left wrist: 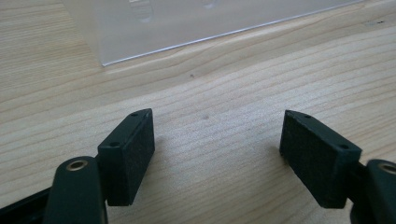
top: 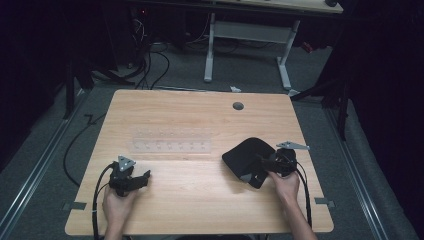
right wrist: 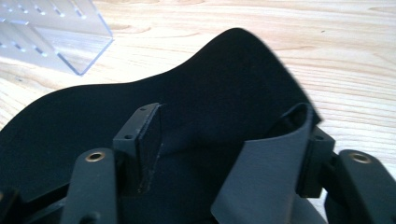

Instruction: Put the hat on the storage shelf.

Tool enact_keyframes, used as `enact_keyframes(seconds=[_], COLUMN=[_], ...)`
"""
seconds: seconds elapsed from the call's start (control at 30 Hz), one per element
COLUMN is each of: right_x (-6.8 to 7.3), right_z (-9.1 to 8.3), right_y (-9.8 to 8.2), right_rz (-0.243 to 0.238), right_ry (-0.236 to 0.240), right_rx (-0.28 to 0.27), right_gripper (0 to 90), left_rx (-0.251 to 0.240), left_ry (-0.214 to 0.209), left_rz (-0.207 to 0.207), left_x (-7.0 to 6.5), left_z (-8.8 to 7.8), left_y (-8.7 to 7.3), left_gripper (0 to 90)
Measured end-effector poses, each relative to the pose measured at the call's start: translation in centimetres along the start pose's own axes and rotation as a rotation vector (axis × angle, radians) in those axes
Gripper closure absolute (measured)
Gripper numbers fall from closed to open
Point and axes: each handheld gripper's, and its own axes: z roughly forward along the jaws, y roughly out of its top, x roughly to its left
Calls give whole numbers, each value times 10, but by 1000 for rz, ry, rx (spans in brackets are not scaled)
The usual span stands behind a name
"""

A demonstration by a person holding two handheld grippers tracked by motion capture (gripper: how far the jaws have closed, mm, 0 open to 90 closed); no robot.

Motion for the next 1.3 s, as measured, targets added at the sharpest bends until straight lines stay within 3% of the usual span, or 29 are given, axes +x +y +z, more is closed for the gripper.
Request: enact_keyframes(seconds=[0.27,0.43,0.63,1.07,1.3], right_x=[-3,-4,-1,1,5], right_z=[3,10,16,8,2], right_y=[-1,-3,-5,-4,-4], right_rz=[4,18,-2,-22,-22], right_ry=[25,45,64,168,171], right_rx=[-10,14,42,45,43], right_gripper=[442,492,577,814,834], left_rx=[0,0,2,7,12], left_ry=[1,1,-10,-15,-37], left_rz=[0,0,4,5,8], left_x=[0,0,-1,-1,-3], left_z=[0,0,-1,-1,-1], left_y=[0,0,0,0,-1], left_gripper=[267,267,295,294,291])
